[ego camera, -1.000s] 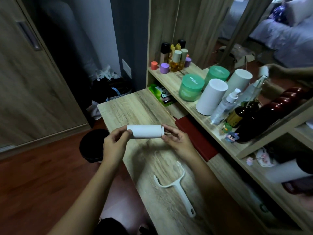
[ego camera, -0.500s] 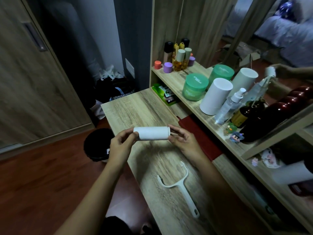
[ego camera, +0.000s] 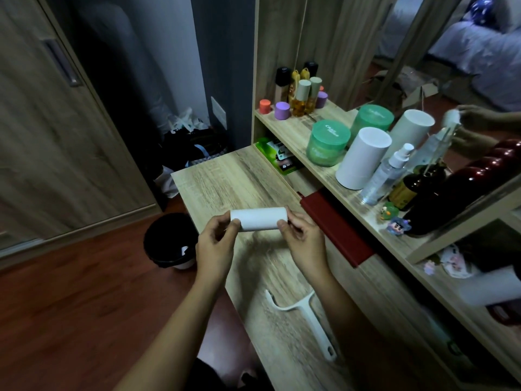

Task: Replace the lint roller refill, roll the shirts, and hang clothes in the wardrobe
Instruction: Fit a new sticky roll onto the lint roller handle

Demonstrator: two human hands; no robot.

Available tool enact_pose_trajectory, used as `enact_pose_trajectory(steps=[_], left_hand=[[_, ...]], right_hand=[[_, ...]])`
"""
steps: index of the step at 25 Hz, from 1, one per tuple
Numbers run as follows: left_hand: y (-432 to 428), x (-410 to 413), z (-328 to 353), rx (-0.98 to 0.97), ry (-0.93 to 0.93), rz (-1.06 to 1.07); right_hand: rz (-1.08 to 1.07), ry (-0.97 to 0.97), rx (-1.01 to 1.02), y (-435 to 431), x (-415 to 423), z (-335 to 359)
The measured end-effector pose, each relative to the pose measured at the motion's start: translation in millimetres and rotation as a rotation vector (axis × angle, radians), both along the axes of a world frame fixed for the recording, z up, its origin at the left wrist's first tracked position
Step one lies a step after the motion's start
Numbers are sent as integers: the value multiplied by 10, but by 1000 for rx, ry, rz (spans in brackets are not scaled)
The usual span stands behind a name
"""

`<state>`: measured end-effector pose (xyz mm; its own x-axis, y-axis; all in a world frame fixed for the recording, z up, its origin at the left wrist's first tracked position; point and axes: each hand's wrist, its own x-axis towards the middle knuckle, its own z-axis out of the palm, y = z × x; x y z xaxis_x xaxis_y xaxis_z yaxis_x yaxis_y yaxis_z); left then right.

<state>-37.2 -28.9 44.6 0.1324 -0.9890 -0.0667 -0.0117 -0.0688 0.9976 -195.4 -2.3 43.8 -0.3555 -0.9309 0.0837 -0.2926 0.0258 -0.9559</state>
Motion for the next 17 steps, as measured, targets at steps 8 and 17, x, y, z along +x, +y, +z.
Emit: enact_pose_trajectory(steps=[8,17], left_hand=[[-53,-141,141,98,254,116],[-98,-344,259,451,682,85]], right_hand=[[-47,-112,-67,-4,103,59],[-196,176,187,251,-243,-104]])
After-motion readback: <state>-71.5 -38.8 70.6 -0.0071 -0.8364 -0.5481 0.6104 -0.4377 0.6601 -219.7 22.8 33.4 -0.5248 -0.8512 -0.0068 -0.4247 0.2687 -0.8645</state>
